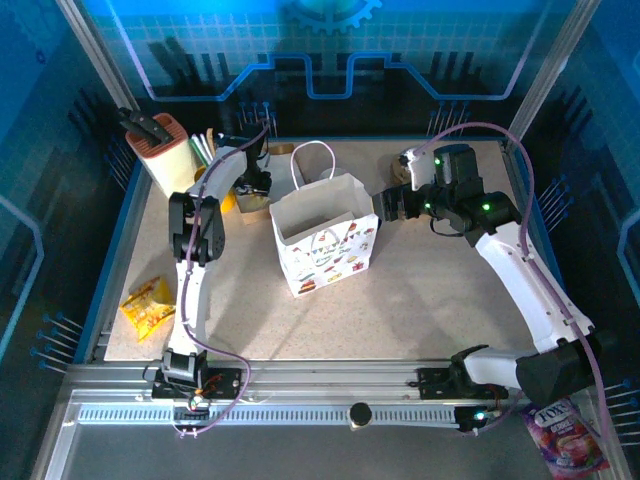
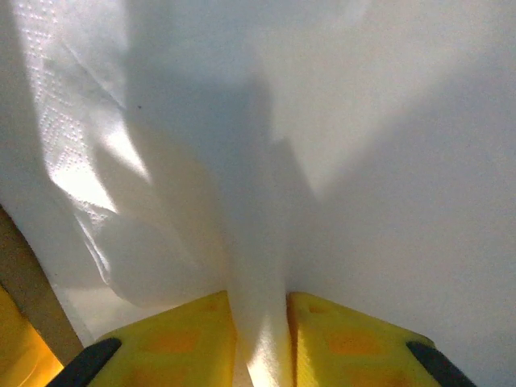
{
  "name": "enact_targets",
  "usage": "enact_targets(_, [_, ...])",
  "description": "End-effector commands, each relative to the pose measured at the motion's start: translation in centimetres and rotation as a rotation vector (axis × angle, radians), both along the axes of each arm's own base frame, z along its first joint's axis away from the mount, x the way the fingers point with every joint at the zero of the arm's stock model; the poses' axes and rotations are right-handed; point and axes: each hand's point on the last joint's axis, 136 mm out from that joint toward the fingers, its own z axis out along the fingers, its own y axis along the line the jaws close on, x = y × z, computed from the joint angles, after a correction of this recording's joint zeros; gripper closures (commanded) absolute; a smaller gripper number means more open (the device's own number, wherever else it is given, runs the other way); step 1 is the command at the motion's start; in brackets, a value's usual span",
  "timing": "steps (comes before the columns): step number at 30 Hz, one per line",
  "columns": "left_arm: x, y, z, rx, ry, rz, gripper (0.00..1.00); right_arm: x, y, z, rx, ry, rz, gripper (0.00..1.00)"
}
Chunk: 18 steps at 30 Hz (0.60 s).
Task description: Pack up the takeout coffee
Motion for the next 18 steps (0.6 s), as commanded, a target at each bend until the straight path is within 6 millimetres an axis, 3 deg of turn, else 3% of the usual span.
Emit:
enact_targets(1, [-0.1,0.3,0.2,0.001,0.016,-0.006,0.73,-0.4,0.3,-0.6,-0.01,0.021,0.01,0.08])
enact_targets(12, [0.4,0.5,1.9,0.01,-0.018,-0.009,0.79,-0.4,0.3,-0.7,-0.012,0.023,0.01,0.08])
enact_targets(18, [0.5,0.6,4.2,0.015,-0.059,-0.006,0.84,-0.4,0.3,-0.6,-0.011,0.022,0.012,0.08])
